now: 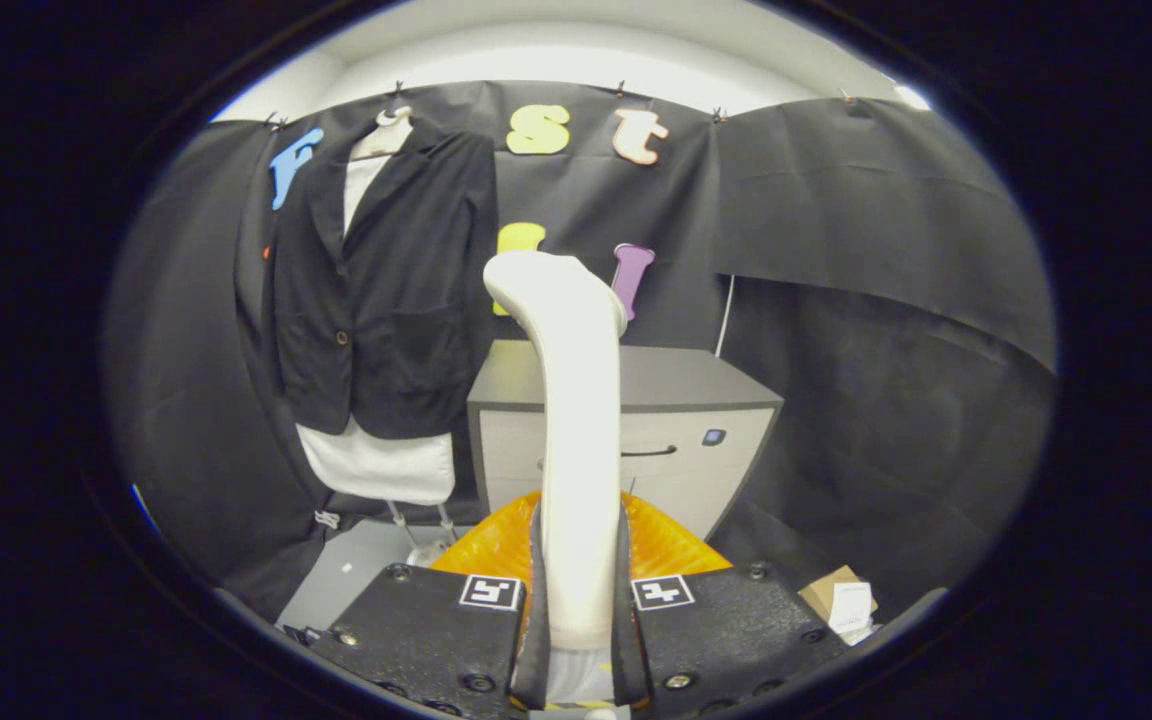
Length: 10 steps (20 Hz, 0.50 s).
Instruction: Iron the clothes twice with a garment steamer, once on the left side and once on the right side.
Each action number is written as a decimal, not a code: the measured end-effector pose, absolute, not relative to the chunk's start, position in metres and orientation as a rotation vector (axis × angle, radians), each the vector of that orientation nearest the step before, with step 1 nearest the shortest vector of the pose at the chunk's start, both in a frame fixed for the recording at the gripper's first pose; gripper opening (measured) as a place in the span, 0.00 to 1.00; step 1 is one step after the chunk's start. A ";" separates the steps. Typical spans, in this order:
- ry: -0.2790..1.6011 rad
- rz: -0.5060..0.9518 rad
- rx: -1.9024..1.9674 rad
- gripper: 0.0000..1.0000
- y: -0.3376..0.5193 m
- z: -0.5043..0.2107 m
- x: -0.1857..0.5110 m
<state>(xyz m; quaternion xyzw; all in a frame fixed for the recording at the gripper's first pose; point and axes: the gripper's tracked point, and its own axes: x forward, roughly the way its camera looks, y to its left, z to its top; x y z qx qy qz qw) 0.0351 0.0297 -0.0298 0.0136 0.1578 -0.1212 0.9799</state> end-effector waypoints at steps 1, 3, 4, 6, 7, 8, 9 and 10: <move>0.312 -0.247 0.035 0.27 0.021 -0.026 0.030; 0.296 -0.245 0.051 0.27 0.004 -0.014 0.019; 0.293 -0.245 0.052 0.27 -0.004 -0.011 0.017; 0.289 -0.234 0.062 0.27 -0.020 -0.008 0.013; 0.291 -0.228 0.067 0.27 -0.027 -0.008 0.011; 0.300 -0.222 0.068 0.27 -0.034 -0.009 0.009; 0.308 -0.213 0.069 0.27 -0.040 -0.013 0.008; 0.315 -0.204 0.069 0.27 -0.045 -0.014 0.007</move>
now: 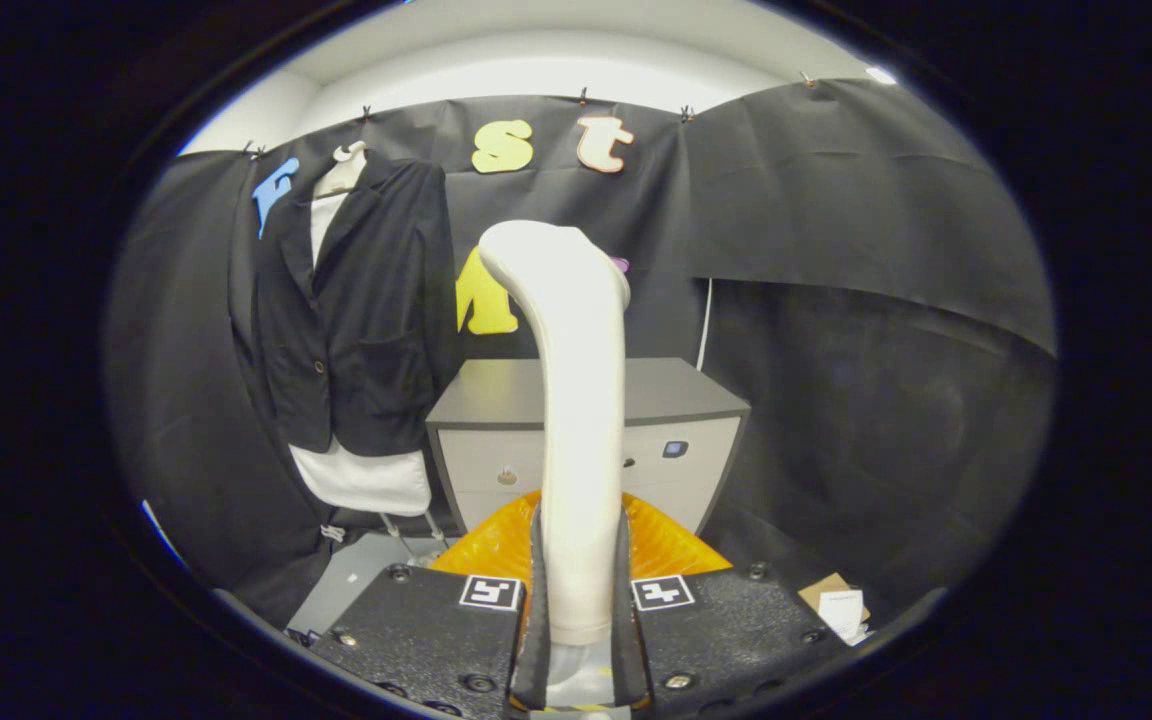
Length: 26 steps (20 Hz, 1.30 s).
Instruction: Iron the clothes twice with a garment steamer, once on the left side and once on the right side.
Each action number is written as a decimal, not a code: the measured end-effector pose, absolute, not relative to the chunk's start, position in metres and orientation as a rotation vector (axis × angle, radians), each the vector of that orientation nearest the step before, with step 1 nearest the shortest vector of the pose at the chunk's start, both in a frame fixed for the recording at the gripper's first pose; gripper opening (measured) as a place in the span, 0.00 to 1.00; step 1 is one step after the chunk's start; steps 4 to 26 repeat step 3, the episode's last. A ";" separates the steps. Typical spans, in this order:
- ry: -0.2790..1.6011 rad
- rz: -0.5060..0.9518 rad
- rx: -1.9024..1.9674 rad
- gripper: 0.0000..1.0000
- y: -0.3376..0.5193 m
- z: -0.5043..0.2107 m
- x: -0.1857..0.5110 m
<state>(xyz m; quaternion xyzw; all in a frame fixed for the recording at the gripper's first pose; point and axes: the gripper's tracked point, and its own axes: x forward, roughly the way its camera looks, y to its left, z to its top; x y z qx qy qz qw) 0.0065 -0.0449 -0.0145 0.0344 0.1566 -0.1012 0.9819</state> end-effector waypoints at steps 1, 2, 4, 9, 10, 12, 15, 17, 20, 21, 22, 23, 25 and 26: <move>0.324 -0.196 0.067 0.27 -0.050 -0.018 0.005; 0.334 -0.191 0.067 0.27 -0.056 -0.022 0.006; 0.347 -0.189 0.069 0.27 -0.061 -0.028 0.006; 0.347 -0.189 0.069 0.27 -0.061 -0.028 0.006; 0.347 -0.189 0.069 0.27 -0.061 -0.028 0.006; 0.347 -0.189 0.069 0.27 -0.061 -0.028 0.006; 0.347 -0.189 0.069 0.27 -0.061 -0.028 0.006; 0.347 -0.189 0.069 0.27 -0.061 -0.028 0.006; 0.347 -0.189 0.069 0.27 -0.061 -0.028 0.006; 0.347 -0.189 0.069 0.27 -0.061 -0.028 0.006; 0.347 -0.189 0.069 0.27 -0.061 -0.028 0.006; 0.347 -0.189 0.069 0.27 -0.061 -0.028 0.006; 0.347 -0.189 0.069 0.27 -0.061 -0.028 0.006; 0.347 -0.189 0.069 0.27 -0.061 -0.028 0.006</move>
